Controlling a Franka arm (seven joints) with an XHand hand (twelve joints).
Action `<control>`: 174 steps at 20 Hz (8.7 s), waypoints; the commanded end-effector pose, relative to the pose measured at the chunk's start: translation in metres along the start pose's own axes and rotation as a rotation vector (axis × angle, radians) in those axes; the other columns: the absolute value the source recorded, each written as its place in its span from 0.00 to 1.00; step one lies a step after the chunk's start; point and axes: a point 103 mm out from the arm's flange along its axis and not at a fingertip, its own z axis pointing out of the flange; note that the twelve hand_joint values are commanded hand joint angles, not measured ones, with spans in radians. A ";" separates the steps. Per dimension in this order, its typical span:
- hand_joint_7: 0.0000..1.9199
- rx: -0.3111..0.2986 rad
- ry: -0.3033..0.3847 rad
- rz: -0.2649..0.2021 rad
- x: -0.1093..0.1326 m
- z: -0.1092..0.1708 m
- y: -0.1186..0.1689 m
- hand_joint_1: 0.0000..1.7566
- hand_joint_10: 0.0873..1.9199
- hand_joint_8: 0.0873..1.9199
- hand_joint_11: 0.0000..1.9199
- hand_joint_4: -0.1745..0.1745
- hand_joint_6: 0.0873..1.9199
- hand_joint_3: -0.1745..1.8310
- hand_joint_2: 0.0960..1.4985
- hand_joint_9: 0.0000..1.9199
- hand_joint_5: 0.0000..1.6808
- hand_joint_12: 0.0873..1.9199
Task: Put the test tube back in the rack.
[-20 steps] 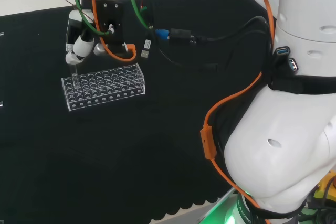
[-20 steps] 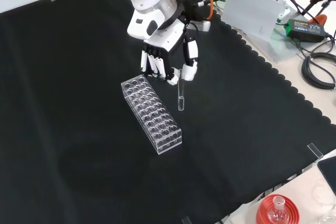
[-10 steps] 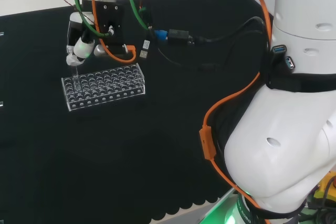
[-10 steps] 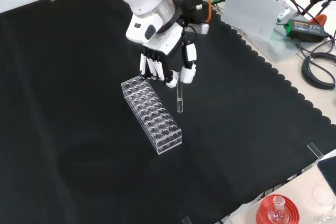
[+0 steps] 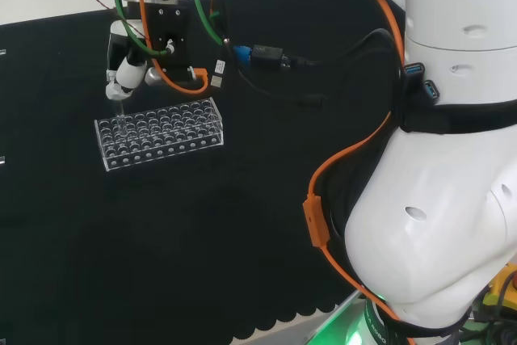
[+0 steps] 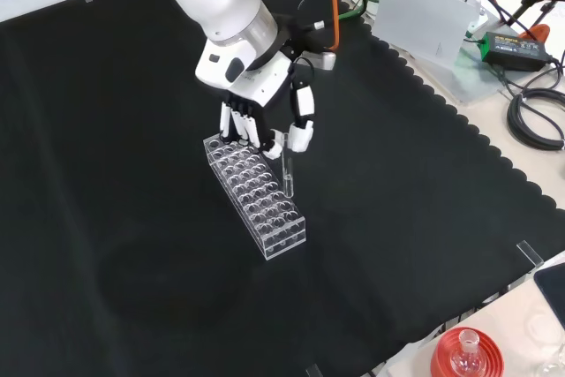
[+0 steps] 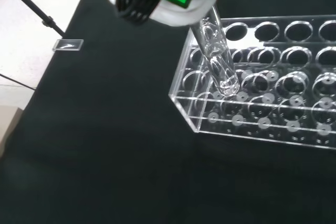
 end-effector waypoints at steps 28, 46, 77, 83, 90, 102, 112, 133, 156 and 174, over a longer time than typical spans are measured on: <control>0.73 0.026 0.019 -0.003 -0.008 0.005 0.006 0.68 0.29 0.26 0.35 0.00 0.33 0.39 0.43 0.58 0.74 0.67; 0.73 0.041 0.035 -0.004 -0.005 0.014 0.006 0.68 0.29 0.27 0.35 0.00 0.33 0.39 0.43 0.58 0.74 0.67; 0.73 0.080 0.080 0.014 -0.014 0.039 0.009 0.68 0.29 0.27 0.35 0.00 0.34 0.39 0.43 0.58 0.73 0.67; 0.73 0.087 0.077 0.011 -0.016 0.040 0.010 0.68 0.29 0.27 0.36 0.00 0.34 0.39 0.43 0.58 0.73 0.67; 0.73 0.092 0.073 0.017 -0.018 0.041 0.017 0.68 0.29 0.27 0.36 0.00 0.34 0.38 0.43 0.58 0.73 0.67; 0.73 0.096 0.074 0.025 -0.025 0.037 0.024 0.68 0.29 0.27 0.36 0.00 0.34 0.38 0.44 0.58 0.73 0.67; 0.73 0.092 0.075 0.026 -0.032 0.036 0.028 0.68 0.29 0.27 0.36 0.00 0.34 0.38 0.44 0.57 0.73 0.67; 0.72 0.107 0.085 0.001 -0.022 0.046 0.029 0.68 0.29 0.27 0.36 0.00 0.34 0.38 0.44 0.57 0.73 0.67; 0.72 0.122 0.121 0.007 -0.026 0.063 0.035 0.68 0.29 0.27 0.35 0.00 0.35 0.37 0.45 0.57 0.72 0.67; 0.26 0.117 0.130 -0.034 -0.026 0.045 0.033 0.59 0.49 0.47 0.05 0.51 0.36 0.42 0.28 0.26 0.15 0.80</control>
